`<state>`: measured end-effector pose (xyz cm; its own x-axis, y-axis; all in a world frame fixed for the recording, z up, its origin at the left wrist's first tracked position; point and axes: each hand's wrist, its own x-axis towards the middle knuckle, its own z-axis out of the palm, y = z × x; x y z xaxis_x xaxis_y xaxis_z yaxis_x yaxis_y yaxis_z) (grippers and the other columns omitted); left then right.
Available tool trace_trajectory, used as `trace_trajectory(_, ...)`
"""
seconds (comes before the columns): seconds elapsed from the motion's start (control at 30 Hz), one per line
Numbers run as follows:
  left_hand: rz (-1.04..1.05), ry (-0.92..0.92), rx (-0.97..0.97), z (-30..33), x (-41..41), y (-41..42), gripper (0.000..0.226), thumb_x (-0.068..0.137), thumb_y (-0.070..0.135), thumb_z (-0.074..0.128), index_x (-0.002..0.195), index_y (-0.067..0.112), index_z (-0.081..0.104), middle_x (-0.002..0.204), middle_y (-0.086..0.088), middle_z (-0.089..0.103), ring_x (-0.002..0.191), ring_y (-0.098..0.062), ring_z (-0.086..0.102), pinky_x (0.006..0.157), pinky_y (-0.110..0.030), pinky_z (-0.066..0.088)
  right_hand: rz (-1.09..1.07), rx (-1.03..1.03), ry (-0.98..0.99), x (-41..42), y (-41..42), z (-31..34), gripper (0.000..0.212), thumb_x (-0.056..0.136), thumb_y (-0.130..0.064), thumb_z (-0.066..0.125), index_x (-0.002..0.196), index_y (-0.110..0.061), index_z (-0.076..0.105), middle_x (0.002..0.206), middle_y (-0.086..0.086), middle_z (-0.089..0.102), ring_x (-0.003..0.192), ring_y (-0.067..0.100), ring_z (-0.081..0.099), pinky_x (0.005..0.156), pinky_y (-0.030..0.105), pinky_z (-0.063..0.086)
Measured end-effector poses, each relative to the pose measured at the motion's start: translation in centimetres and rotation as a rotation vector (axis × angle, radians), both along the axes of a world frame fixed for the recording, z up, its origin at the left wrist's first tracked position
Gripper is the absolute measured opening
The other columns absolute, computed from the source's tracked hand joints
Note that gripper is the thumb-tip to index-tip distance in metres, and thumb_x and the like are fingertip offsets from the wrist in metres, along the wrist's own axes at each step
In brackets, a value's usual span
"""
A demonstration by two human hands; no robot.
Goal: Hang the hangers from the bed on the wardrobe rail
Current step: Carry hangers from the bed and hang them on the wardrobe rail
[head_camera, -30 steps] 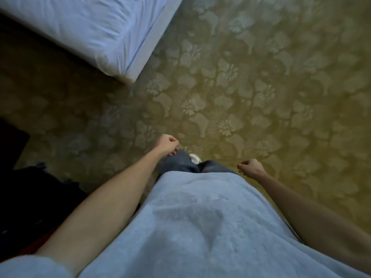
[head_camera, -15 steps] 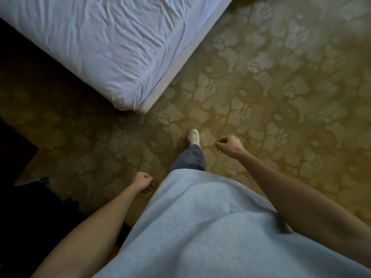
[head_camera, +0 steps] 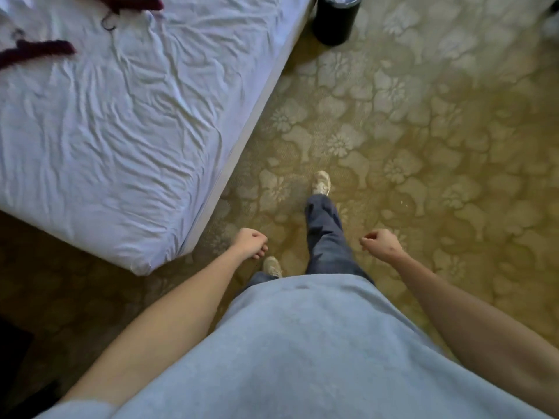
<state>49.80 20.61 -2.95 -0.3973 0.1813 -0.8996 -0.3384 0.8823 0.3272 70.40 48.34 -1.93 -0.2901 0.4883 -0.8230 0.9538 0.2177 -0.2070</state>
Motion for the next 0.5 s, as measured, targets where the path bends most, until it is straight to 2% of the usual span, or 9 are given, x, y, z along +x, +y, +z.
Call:
trace_trajectory(0.07, -0.028, 0.016, 0.036, -0.1, -3.8, 6.9, 0.017, 0.099, 0.014, 0.058, 0.088, 0.008, 0.071, 0.074, -0.004, 0.071, 0.058, -0.012, 0.063, 0.047, -0.020, 0.049, -0.048, 0.004, -0.055, 0.1, 5.1, -1.3, 0.028, 0.089, -0.023, 0.061, 0.084, 0.000, 0.075, 0.082, 0.017, 0.075, 0.064, 0.021, 0.061, 0.063, 0.030, 0.050)
trace_trajectory(0.17, -0.052, 0.034, 0.068, 0.6, -9.1, 15.8, 0.017, 0.101, 0.016, 0.057, 0.093, 0.008, 0.069, 0.081, -0.006, 0.071, 0.061, -0.012, 0.063, 0.049, -0.019, 0.049, -0.123, -0.017, -0.119, -1.1, 12.3, -2.0, 0.024, 0.093, -0.028, 0.063, 0.086, -0.009, 0.076, 0.081, 0.007, 0.076, 0.071, 0.022, 0.066, 0.076, 0.038, 0.058)
trace_trajectory(0.27, -0.090, 0.032, 0.069, 2.5, -13.8, 22.4, 0.019, 0.100, 0.015, 0.057, 0.087, 0.011, 0.070, 0.078, -0.006, 0.071, 0.059, -0.011, 0.063, 0.048, -0.020, 0.049, -0.149, -0.020, -0.133, -4.5, 18.0, -0.9, 0.024, 0.094, -0.029, 0.064, 0.088, -0.009, 0.077, 0.076, 0.003, 0.073, 0.071, 0.020, 0.066, 0.074, 0.037, 0.057)
trace_trajectory(0.37, -0.066, 0.060, 0.051, 3.2, -18.1, 25.9, 0.020, 0.098, 0.012, 0.057, 0.083, 0.009, 0.071, 0.070, -0.005, 0.071, 0.052, -0.011, 0.060, 0.044, -0.020, 0.047, -0.098, -0.032, -0.106, -10.3, 22.6, -0.1, 0.027, 0.094, -0.025, 0.062, 0.078, -0.008, 0.075, 0.071, 0.003, 0.071, 0.063, 0.018, 0.062, 0.063, 0.030, 0.051)
trace_trajectory(0.5, 0.021, 0.071, -0.027, 2.9, -23.4, 26.6, 0.022, 0.099, 0.013, 0.056, 0.082, 0.011, 0.070, 0.071, -0.004, 0.071, 0.057, -0.015, 0.063, 0.050, -0.024, 0.049, -0.016, -0.077, -0.041, -20.6, 26.7, 0.3, 0.023, 0.092, -0.023, 0.062, 0.080, -0.008, 0.074, 0.083, 0.009, 0.075, 0.072, 0.022, 0.067, 0.069, 0.032, 0.054)
